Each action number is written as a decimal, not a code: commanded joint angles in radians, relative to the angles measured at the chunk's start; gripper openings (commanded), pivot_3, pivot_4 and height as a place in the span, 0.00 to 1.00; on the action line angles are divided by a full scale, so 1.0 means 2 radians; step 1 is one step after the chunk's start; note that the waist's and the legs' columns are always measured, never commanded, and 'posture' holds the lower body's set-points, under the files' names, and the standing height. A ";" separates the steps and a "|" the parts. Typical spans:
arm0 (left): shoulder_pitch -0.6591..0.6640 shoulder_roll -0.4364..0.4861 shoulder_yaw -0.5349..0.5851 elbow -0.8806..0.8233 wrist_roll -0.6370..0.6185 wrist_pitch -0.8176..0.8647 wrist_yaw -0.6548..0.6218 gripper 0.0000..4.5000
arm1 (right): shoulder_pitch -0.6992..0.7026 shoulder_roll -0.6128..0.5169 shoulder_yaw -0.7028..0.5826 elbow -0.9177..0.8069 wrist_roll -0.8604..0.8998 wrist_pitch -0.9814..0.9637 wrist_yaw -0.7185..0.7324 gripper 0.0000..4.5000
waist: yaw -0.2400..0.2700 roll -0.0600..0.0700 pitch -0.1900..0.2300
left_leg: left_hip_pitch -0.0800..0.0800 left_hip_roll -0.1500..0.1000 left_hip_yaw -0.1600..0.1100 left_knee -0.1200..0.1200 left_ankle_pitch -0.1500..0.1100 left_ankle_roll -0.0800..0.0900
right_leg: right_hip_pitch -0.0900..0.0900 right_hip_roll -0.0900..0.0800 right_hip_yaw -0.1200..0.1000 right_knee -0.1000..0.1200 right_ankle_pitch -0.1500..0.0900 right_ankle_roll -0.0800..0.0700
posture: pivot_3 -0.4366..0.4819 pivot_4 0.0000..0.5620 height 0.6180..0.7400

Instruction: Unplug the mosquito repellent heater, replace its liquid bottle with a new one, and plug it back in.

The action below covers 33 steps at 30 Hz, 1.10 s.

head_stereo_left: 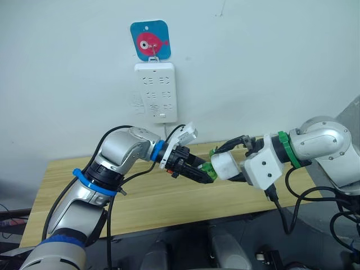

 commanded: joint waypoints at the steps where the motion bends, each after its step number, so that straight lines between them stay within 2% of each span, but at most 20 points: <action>1: 0.002 0.000 0.013 -0.001 -0.001 -0.017 -0.005 0.50 | 0.012 -0.019 -0.023 0.012 -0.018 -0.051 -0.003 1.00 | 0.000 0.000 0.000 | 0.000 0.000 0.000 0.000 0.000 0.000 | 0.000 0.000 0.000 0.000 0.000 0.000 | 0.20 0.24 0.92; 8: 0.051 0.003 0.031 -0.012 0.016 -0.087 0.007 0.50 | 0.103 -0.088 -0.099 0.025 -0.016 -0.084 -0.013 1.00 | 0.000 0.000 0.000 | 0.000 0.000 0.000 0.000 0.000 0.000 | 0.000 -0.001 0.000 0.000 0.000 0.000 | 0.19 0.26 0.92; 10: 0.081 -0.011 0.054 -0.022 0.008 -0.099 0.036 0.50 | 0.144 -0.108 -0.149 0.022 -0.008 -0.050 -0.026 1.00 | 0.001 0.000 0.000 | 0.000 0.000 0.000 0.000 0.000 0.000 | 0.000 -0.001 0.000 0.000 0.000 0.000 | 0.19 0.26 0.92; 13: 0.130 -0.063 0.106 -0.032 -0.002 -0.127 0.109 0.50 | 0.219 -0.107 -0.244 -0.011 0.026 0.058 -0.049 1.00 | 0.002 0.000 0.000 | 0.000 0.000 0.000 0.000 0.000 0.000 | 0.001 -0.001 0.001 0.000 0.000 0.000 | 0.19 0.26 0.92; 15: 0.153 -0.101 0.131 -0.034 0.008 -0.167 0.157 0.50 | 0.254 -0.082 -0.294 -0.052 0.068 0.165 -0.084 1.00 | 0.005 0.000 0.000 | 0.001 0.000 0.000 0.000 0.000 0.000 | 0.002 -0.001 0.001 0.000 0.000 0.000 | 0.18 0.26 0.92; 18: 0.180 -0.134 0.136 -0.036 0.050 -0.276 0.188 0.50 | 0.264 -0.007 -0.343 -0.141 0.177 0.349 -0.186 1.00 | 0.006 0.000 0.000 | 0.003 0.000 -0.001 0.000 0.000 0.000 | 0.004 -0.001 0.001 0.000 0.000 0.000 | 0.18 0.27 0.92; 20: 0.191 -0.154 0.135 -0.031 0.074 -0.346 0.201 0.50 | 0.246 0.074 -0.347 -0.199 0.265 0.444 -0.287 1.00 | 0.005 0.000 -0.001 | 0.004 0.000 0.000 0.000 0.000 0.000 | 0.004 0.000 0.002 0.000 0.000 0.000 | 0.18 0.27 0.92; 22: 0.197 -0.174 0.137 -0.021 0.098 -0.414 0.223 0.50 | 0.225 0.161 -0.328 -0.237 0.315 0.500 -0.385 1.00 | 0.005 0.001 -0.002 | 0.004 0.001 0.000 0.000 0.000 0.000 | 0.005 0.001 0.002 0.000 0.000 0.000 | 0.17 0.27 0.92; 26: 0.203 -0.198 0.141 -0.009 0.119 -0.481 0.250 0.50 | 0.174 0.270 -0.286 -0.241 0.319 0.560 -0.517 1.00 | 0.000 0.002 -0.003 | 0.004 0.000 0.001 -0.001 0.000 0.000 | 0.005 0.002 0.003 0.000 0.000 0.000 | 0.17 0.27 0.92; 31: 0.192 -0.217 0.142 0.004 0.130 -0.512 0.282 0.50 | 0.135 0.347 -0.263 -0.228 0.330 0.587 -0.599 1.00 | 0.000 0.002 -0.004 | 0.003 -0.001 0.001 -0.001 0.000 0.000 | 0.005 0.002 0.002 -0.001 0.000 0.000 | 0.18 0.26 0.92; 33: 0.187 -0.220 0.139 0.008 0.133 -0.518 0.285 0.50 | 0.124 0.359 -0.261 -0.220 0.336 0.589 -0.612 1.00 | -0.001 0.002 -0.004 | 0.002 -0.001 0.000 -0.001 0.000 0.001 | 0.004 0.002 0.002 -0.001 0.000 0.000 | 0.20 0.26 0.92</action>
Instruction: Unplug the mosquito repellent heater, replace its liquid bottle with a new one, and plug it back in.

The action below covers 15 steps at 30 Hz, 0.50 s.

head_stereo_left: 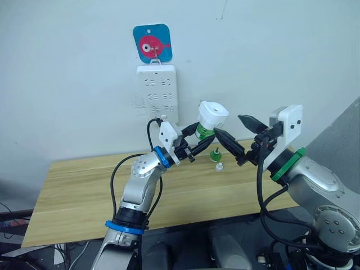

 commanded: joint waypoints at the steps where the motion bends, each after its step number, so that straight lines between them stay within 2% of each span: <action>1: -0.017 -0.009 -0.002 -0.005 0.005 -0.027 0.012 0.50 | -0.028 0.031 -0.002 0.008 0.017 0.003 -0.042 1.00 | -0.003 0.000 0.000 | 0.000 0.000 0.000 0.000 0.000 0.000 | 0.000 0.000 0.000 0.000 0.000 0.000 | 0.20 0.26 0.92; 8: -0.021 -0.016 -0.007 -0.008 0.009 -0.041 0.023 0.50 | -0.067 0.069 0.025 0.058 0.005 -0.009 -0.081 1.00 | -0.005 0.001 0.000 | 0.000 0.000 0.000 0.000 0.000 0.000 | 0.000 0.001 0.000 0.000 0.000 0.000 | 0.21 0.25 0.92; 15: -0.024 -0.016 -0.010 -0.006 0.010 -0.052 0.022 0.50 | -0.092 0.103 0.026 0.082 0.015 -0.021 -0.102 1.00 | -0.004 0.001 0.000 | 0.000 0.000 -0.001 0.000 0.000 0.000 | -0.001 0.000 -0.001 0.000 0.000 0.000 | 0.22 0.24 0.92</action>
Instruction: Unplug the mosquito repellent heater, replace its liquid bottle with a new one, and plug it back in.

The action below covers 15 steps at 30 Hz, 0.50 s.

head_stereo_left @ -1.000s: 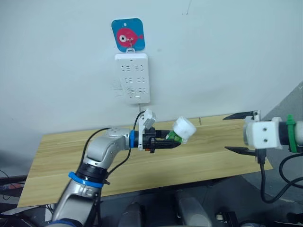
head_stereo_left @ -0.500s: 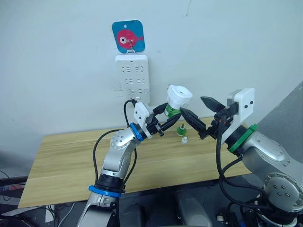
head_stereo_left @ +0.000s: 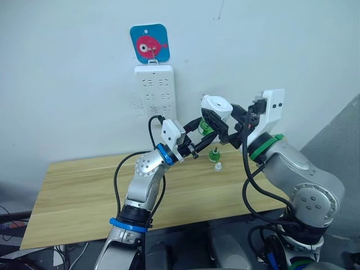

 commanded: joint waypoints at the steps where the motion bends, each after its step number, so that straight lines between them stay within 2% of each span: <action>1: -0.011 -0.003 -0.001 -0.015 -0.002 -0.012 0.005 0.50 | -0.012 0.007 -0.002 -0.001 0.013 -0.016 -0.005 1.00 | 0.000 0.000 0.000 | 0.000 0.000 0.000 0.000 0.000 0.000 | 0.000 0.000 0.000 0.000 0.000 0.000 | 0.22 0.24 0.92; 2: -0.011 -0.004 -0.001 -0.015 -0.002 -0.012 0.006 0.50 | -0.013 0.008 -0.002 0.002 0.015 -0.017 -0.005 1.00 | 0.000 0.000 0.000 | 0.000 0.000 0.000 0.000 0.000 0.000 | 0.000 0.000 0.000 0.000 0.000 0.000 | 0.23 0.24 0.92; 7: -0.011 -0.004 -0.001 -0.017 -0.002 -0.015 0.008 0.50 | -0.018 0.014 -0.002 0.010 0.027 -0.018 -0.009 0.66 | 0.000 0.000 0.000 | 0.000 0.000 0.000 0.000 0.000 0.000 | 0.000 0.000 0.000 0.000 0.000 0.000 | 0.23 0.24 0.92; 15: -0.003 -0.002 -0.007 -0.025 0.002 -0.028 0.007 0.50 | -0.022 0.014 -0.004 0.013 0.039 -0.020 -0.016 0.66 | 0.000 0.000 0.000 | 0.000 0.000 0.000 0.000 0.000 0.000 | 0.000 0.000 0.000 0.000 0.000 0.000 | 0.24 0.23 0.92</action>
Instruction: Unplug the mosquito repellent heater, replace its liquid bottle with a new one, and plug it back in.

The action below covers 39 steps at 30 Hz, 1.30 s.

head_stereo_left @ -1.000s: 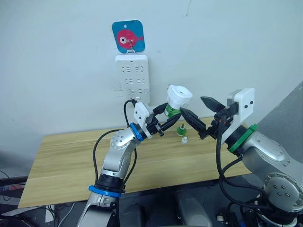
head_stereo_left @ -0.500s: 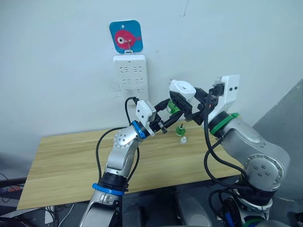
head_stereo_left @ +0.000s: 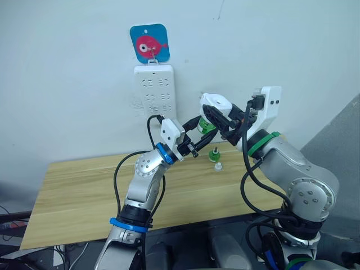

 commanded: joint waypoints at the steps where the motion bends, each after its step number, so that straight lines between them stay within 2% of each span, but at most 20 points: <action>1: -0.001 0.001 -0.005 -0.025 0.003 -0.020 0.000 0.50 | -0.011 0.003 -0.002 -0.012 0.019 -0.014 -0.004 0.66 | 0.000 0.000 0.000 | 0.000 0.000 0.000 0.000 0.000 0.000 | 0.000 0.000 0.000 0.000 0.000 0.000 | 0.24 0.23 0.92; 4: 0.004 0.014 -0.003 -0.031 0.007 -0.009 0.003 0.71 | -0.009 -0.001 -0.004 -0.015 0.019 -0.016 -0.007 0.66 | 0.000 0.000 0.000 | 0.000 0.000 0.000 0.000 0.000 0.000 | 0.000 0.000 0.000 0.000 0.000 0.000 | 0.23 0.22 0.92; 8: 0.029 0.058 0.004 -0.062 -0.002 0.032 -0.014 0.99 | -0.008 -0.014 -0.015 -0.022 0.023 -0.017 -0.009 0.66 | -0.002 0.000 0.000 | 0.000 0.000 0.000 0.000 0.000 0.000 | 0.000 0.000 0.000 0.000 0.000 0.000 | 0.22 0.22 0.92; 9: 0.038 0.074 0.011 -0.074 -0.010 0.048 -0.019 1.00 | -0.007 -0.022 -0.016 -0.025 0.023 -0.017 -0.008 0.66 | -0.003 0.000 0.000 | 0.000 0.000 0.000 0.000 0.000 0.000 | 0.000 0.000 0.000 0.000 0.000 0.000 | 0.22 0.23 0.92; 12: 0.057 0.117 0.055 -0.106 -0.040 0.107 -0.004 1.00 | -0.003 -0.058 -0.015 -0.039 0.021 -0.015 0.004 0.66 | -0.005 0.000 0.000 | 0.000 0.000 0.000 0.000 0.000 0.000 | -0.001 0.000 0.000 0.000 0.000 0.000 | 0.23 0.23 0.92; 18: 0.079 0.183 0.120 -0.137 -0.075 0.168 -0.001 1.00 | 0.012 -0.124 0.004 -0.059 0.019 -0.019 0.033 0.66 | -0.005 0.000 0.000 | -0.001 0.000 -0.001 0.000 0.000 0.000 | -0.001 0.000 -0.001 0.000 0.000 0.001 | 0.25 0.24 0.92; 23: 0.055 0.219 0.164 -0.103 -0.097 0.187 -0.006 1.00 | 0.023 -0.162 0.041 -0.065 0.000 -0.033 0.061 0.66 | 0.000 0.000 0.000 | -0.001 0.000 0.000 0.000 0.000 0.000 | -0.001 0.000 -0.001 -0.001 -0.001 0.001 | 0.29 0.25 0.92; 24: 0.043 0.226 0.169 -0.088 -0.096 0.186 -0.006 0.91 | 0.022 -0.167 0.050 -0.065 -0.003 -0.037 0.066 0.66 | 0.002 0.000 0.000 | -0.001 0.000 0.000 0.000 0.000 0.000 | -0.001 0.000 -0.001 0.000 -0.001 0.001 | 0.29 0.25 0.92; 26: 0.029 0.234 0.172 -0.072 -0.090 0.183 -0.003 0.80 | 0.021 -0.172 0.060 -0.064 -0.008 -0.044 0.072 0.66 | 0.004 0.000 0.000 | -0.001 0.001 0.000 0.000 0.000 0.000 | -0.001 0.000 -0.001 0.000 -0.001 0.002 | 0.29 0.25 0.92; 27: 0.023 0.237 0.173 -0.065 -0.089 0.180 -0.004 0.79 | 0.020 -0.174 0.063 -0.064 -0.009 -0.047 0.075 0.66 | 0.004 0.000 0.000 | -0.001 0.001 0.000 0.000 0.000 0.000 | -0.001 0.000 -0.001 0.000 -0.001 0.002 | 0.29 0.25 0.92; 32: 0.010 0.252 0.185 -0.022 -0.088 0.181 -0.010 0.79 | 0.024 -0.187 0.077 -0.070 -0.008 -0.050 0.089 0.66 | 0.006 0.000 0.000 | -0.001 0.000 0.000 0.000 0.000 0.000 | -0.001 0.000 -0.001 -0.001 0.000 0.000 | 0.29 0.25 0.92; 39: -0.049 0.263 0.159 0.073 -0.075 0.169 -0.059 0.79 | 0.025 -0.185 0.084 -0.074 -0.004 -0.048 0.092 0.66 | 0.015 0.000 0.000 | -0.001 0.000 -0.001 0.000 0.000 0.000 | -0.002 0.000 -0.002 -0.001 0.000 0.001 | 0.30 0.26 0.92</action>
